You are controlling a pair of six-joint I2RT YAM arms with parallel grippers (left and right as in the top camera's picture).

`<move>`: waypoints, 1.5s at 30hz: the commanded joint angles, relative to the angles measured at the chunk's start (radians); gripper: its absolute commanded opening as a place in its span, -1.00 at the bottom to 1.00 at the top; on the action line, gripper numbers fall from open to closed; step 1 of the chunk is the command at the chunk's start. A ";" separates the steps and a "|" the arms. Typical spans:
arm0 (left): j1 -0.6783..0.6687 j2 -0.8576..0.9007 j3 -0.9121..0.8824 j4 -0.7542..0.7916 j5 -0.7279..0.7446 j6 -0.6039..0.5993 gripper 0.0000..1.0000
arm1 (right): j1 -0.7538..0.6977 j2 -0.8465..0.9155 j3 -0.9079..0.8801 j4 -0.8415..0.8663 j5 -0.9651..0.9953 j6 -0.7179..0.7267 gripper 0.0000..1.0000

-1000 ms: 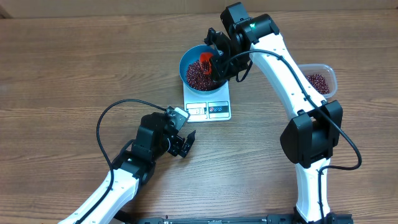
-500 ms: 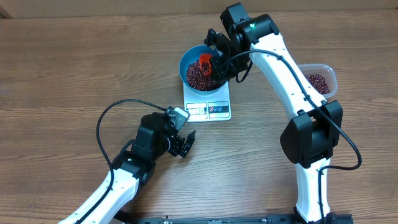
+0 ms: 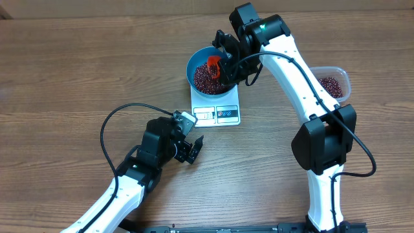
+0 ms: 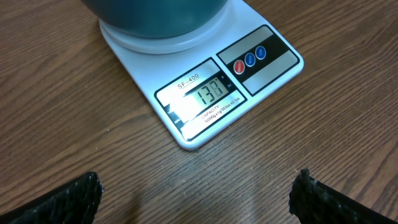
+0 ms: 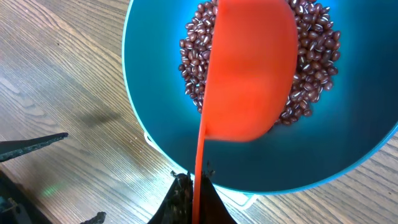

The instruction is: Scoop item into bowl and weigh 150g on scale

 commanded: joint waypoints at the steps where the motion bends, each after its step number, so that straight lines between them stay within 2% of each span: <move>1: 0.000 0.007 -0.001 0.003 0.004 -0.015 0.99 | -0.003 -0.050 0.034 0.003 -0.009 -0.007 -0.93; 23: 0.000 0.007 -0.001 0.003 0.004 -0.015 0.99 | -0.003 -0.050 0.034 0.026 -0.006 -0.007 -0.93; 39: 0.000 0.007 -0.001 0.003 0.004 -0.015 0.99 | 0.007 -0.050 0.034 0.026 0.203 0.001 -0.93; 45: 0.000 0.007 -0.001 0.003 0.004 -0.015 0.99 | 0.008 -0.050 0.034 0.029 0.213 0.000 -0.93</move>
